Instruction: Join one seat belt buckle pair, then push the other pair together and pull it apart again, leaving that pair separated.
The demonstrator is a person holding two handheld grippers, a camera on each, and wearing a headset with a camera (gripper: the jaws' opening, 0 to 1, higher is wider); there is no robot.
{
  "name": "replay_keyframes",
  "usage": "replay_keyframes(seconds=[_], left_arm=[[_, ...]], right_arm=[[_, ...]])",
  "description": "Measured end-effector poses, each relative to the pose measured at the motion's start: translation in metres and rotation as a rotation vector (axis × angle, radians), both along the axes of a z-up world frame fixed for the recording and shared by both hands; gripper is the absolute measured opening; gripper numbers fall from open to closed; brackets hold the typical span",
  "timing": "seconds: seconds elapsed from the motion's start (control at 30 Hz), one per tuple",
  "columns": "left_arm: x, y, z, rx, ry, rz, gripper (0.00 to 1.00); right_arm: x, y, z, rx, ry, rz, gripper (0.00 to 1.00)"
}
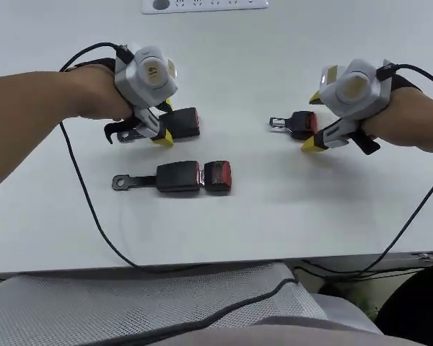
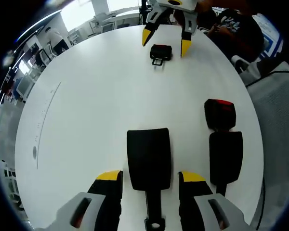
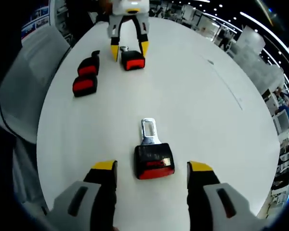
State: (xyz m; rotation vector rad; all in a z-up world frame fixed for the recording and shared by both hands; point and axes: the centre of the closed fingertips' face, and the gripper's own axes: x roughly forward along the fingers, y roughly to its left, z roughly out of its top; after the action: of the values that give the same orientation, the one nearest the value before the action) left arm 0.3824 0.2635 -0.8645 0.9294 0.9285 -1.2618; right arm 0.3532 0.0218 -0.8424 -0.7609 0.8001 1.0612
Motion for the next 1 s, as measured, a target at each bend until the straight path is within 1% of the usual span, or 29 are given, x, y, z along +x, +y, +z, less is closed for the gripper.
replay_keyframes(seconds=[0.03, 0.07, 0.1, 0.13, 0.17, 0.2, 0.3, 0.33, 0.37, 0.4, 0.43, 0.47, 0.53, 0.6, 0.63, 0.67, 0.7, 0.73, 0.77, 0.83, 0.87, 0.9, 0.93, 1.0], left_arm=[[0.001, 0.001, 0.005, -0.009, -0.012, 0.029, 0.51], [0.001, 0.001, 0.009, -0.024, -0.025, 0.035, 0.53], [0.004, 0.002, 0.018, -0.049, -0.053, 0.055, 0.53], [0.003, 0.004, 0.022, -0.058, -0.059, 0.072, 0.54], [0.002, 0.005, 0.028, -0.073, -0.073, 0.087, 0.56], [-0.002, 0.007, 0.035, -0.091, -0.089, 0.094, 0.58], [-0.015, 0.015, 0.050, -0.119, -0.123, 0.133, 0.64], [-0.023, 0.017, 0.056, -0.146, -0.137, 0.137, 0.66], [-0.030, 0.019, 0.059, -0.151, -0.134, 0.142, 0.67], [-0.040, 0.022, 0.062, -0.169, -0.126, 0.164, 0.67], [-0.046, 0.023, 0.065, -0.182, -0.128, 0.170, 0.68], [-0.052, 0.026, 0.070, -0.202, -0.143, 0.189, 0.71], [-0.064, 0.030, 0.078, -0.231, -0.150, 0.236, 0.77], [-0.072, 0.033, 0.085, -0.253, -0.161, 0.275, 0.83], [-0.078, 0.035, 0.090, -0.272, -0.167, 0.311, 0.85], [-0.082, 0.037, 0.092, -0.280, -0.167, 0.336, 0.88], [-0.088, 0.040, 0.096, -0.292, -0.172, 0.344, 0.92], [-0.090, 0.042, 0.098, -0.297, -0.183, 0.356, 0.94], [-0.094, 0.049, 0.101, -0.300, -0.193, 0.386, 0.96], [-0.101, 0.056, 0.105, -0.321, -0.188, 0.452, 0.99], [-0.105, 0.059, 0.109, -0.344, -0.188, 0.490, 1.00], [-0.107, 0.060, 0.113, -0.360, -0.195, 0.508, 1.00], [-0.112, 0.062, 0.116, -0.368, -0.197, 0.511, 1.00], [-0.118, 0.067, 0.118, -0.364, -0.207, 0.513, 1.00]], right_arm=[[-0.002, -0.001, 0.002, 0.011, -0.003, -0.015, 0.60], [-0.005, -0.003, 0.006, 0.024, -0.014, -0.033, 0.61], [-0.007, -0.004, 0.008, 0.033, -0.021, -0.045, 0.64], [-0.013, -0.006, 0.011, 0.041, -0.023, -0.050, 0.65], [-0.016, -0.006, 0.014, 0.053, -0.026, -0.065, 0.65], [-0.019, -0.007, 0.016, 0.062, -0.030, -0.074, 0.66], [-0.031, -0.006, 0.026, 0.097, -0.053, -0.107, 0.71], [-0.034, -0.005, 0.028, 0.106, -0.059, -0.117, 0.73], [-0.037, -0.004, 0.030, 0.115, -0.059, -0.130, 0.76], [-0.039, -0.003, 0.031, 0.117, -0.061, -0.136, 0.79], [-0.042, -0.002, 0.032, 0.119, -0.064, -0.139, 0.80], [-0.044, 0.000, 0.034, 0.123, -0.066, -0.142, 0.81], [-0.051, 0.007, 0.041, 0.145, -0.072, -0.149, 0.84], [-0.060, 0.011, 0.046, 0.157, -0.075, -0.151, 0.87], [-0.063, 0.013, 0.047, 0.161, -0.076, -0.153, 0.89], [-0.068, 0.015, 0.050, 0.169, -0.079, -0.159, 0.90], [-0.070, 0.015, 0.052, 0.177, -0.080, -0.166, 0.91], [-0.074, 0.017, 0.056, 0.197, -0.080, -0.179, 0.93], [-0.076, 0.017, 0.057, 0.208, -0.082, -0.185, 0.93], [-0.081, 0.016, 0.060, 0.220, -0.079, -0.204, 0.96], [-0.084, 0.015, 0.060, 0.224, -0.075, -0.216, 0.97], [-0.086, 0.014, 0.060, 0.231, -0.069, -0.233, 0.98], [-0.089, 0.014, 0.062, 0.251, -0.062, -0.246, 0.99], [-0.093, 0.012, 0.062, 0.266, -0.056, -0.263, 1.00]])
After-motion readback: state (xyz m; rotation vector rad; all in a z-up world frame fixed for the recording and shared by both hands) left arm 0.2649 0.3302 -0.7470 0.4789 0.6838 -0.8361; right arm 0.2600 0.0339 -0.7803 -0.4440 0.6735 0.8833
